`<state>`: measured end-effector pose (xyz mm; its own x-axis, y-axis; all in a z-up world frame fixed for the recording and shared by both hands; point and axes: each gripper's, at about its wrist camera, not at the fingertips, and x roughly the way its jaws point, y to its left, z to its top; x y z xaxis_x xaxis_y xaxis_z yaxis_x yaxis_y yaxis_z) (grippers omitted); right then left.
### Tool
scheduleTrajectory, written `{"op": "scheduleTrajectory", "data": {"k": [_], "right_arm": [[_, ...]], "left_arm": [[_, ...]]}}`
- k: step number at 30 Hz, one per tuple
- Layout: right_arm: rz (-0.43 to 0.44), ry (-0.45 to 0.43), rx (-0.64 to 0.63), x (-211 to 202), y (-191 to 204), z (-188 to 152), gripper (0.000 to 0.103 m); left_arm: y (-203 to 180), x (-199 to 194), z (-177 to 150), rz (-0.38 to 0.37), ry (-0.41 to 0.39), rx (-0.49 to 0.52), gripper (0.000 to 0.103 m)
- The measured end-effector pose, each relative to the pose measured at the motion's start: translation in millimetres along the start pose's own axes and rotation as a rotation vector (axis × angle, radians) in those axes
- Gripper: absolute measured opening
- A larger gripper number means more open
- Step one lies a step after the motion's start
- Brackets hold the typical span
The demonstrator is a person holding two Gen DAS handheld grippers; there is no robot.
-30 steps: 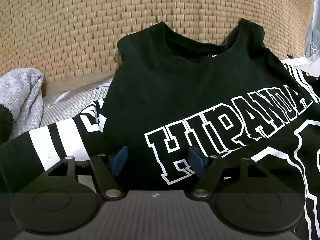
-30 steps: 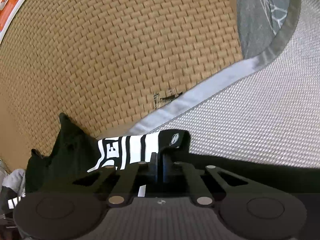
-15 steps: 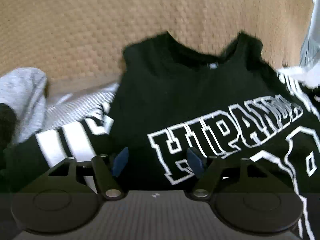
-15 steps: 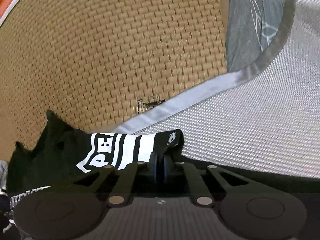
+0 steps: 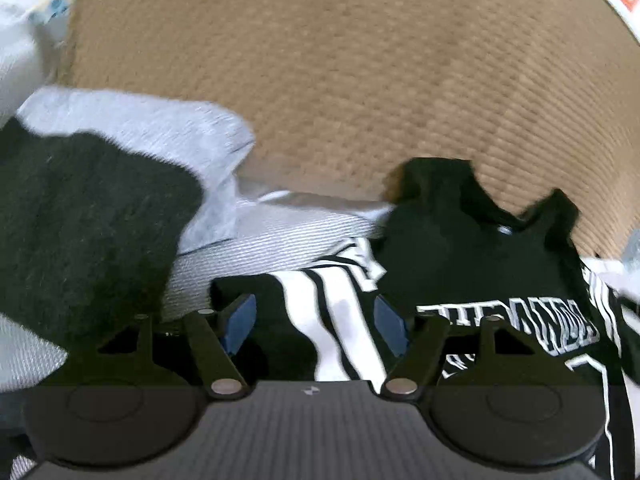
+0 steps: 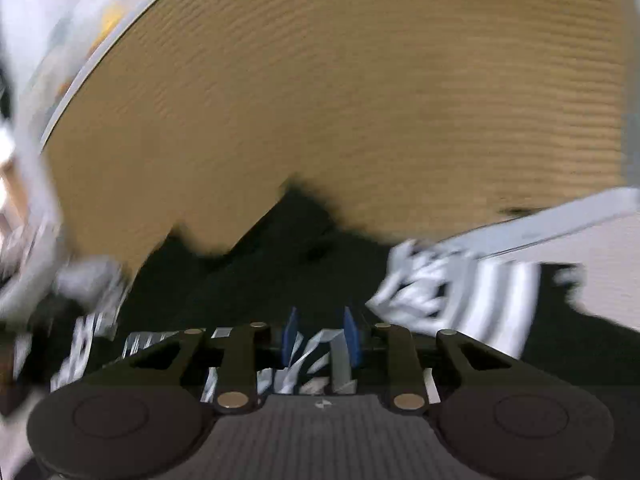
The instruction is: Fold clothes
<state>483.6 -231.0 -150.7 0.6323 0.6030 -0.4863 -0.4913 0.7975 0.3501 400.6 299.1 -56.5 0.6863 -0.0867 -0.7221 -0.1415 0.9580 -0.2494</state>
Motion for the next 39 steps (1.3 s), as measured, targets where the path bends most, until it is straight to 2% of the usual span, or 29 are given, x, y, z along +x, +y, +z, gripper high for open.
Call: {"op": "scheduleTrajectory", "data": {"k": [3,7,12,15,18,20,21,22,25,28,31,33,39], "right_arm": [[0.048,0.076,-0.081,16,24,-13,0.029],[0.082,0.15,-0.132,32,43,-28,0.029],[0.064,0.179,-0.154,35,49,-36,0.029],[0.048,0.192,-0.185,39,53,-42,0.03],[0.05,0.179,-0.191,39,53,-47,0.035],[0.058,0.175,-0.192,39,53,-48,0.037],[0.06,0.173,-0.191,39,52,-49,0.038],[0.062,0.171,-0.189,40,52,-49,0.039],[0.064,0.164,-0.219,40,56,-53,0.046],[0.066,0.157,-0.249,41,60,-56,0.052],[0.065,0.157,-0.265,42,62,-58,0.052],[0.065,0.158,-0.269,43,61,-58,0.052],[0.071,0.16,-0.269,43,60,-58,0.052]], "left_arm": [[12,0,-1,0.016,-0.007,-0.063,0.066],[30,-10,-2,-0.028,-0.011,-0.131,0.066],[38,-23,-3,-0.028,-0.042,-0.145,0.068],[43,-14,-2,-0.098,-0.032,-0.214,0.068],[38,3,2,-0.094,-0.013,-0.249,0.068],[34,12,5,-0.105,-0.004,-0.229,0.064],[33,16,5,-0.113,0.003,-0.223,0.055],[32,20,6,-0.122,0.01,-0.219,0.031],[31,30,6,-0.128,0.025,-0.216,0.018],[27,29,4,-0.083,-0.014,-0.192,0.011],[27,14,-3,-0.053,-0.109,-0.164,0.01],[28,6,-6,-0.036,-0.143,-0.155,0.01],[45,1,-19,-0.042,-0.109,-0.212,0.011]]}}
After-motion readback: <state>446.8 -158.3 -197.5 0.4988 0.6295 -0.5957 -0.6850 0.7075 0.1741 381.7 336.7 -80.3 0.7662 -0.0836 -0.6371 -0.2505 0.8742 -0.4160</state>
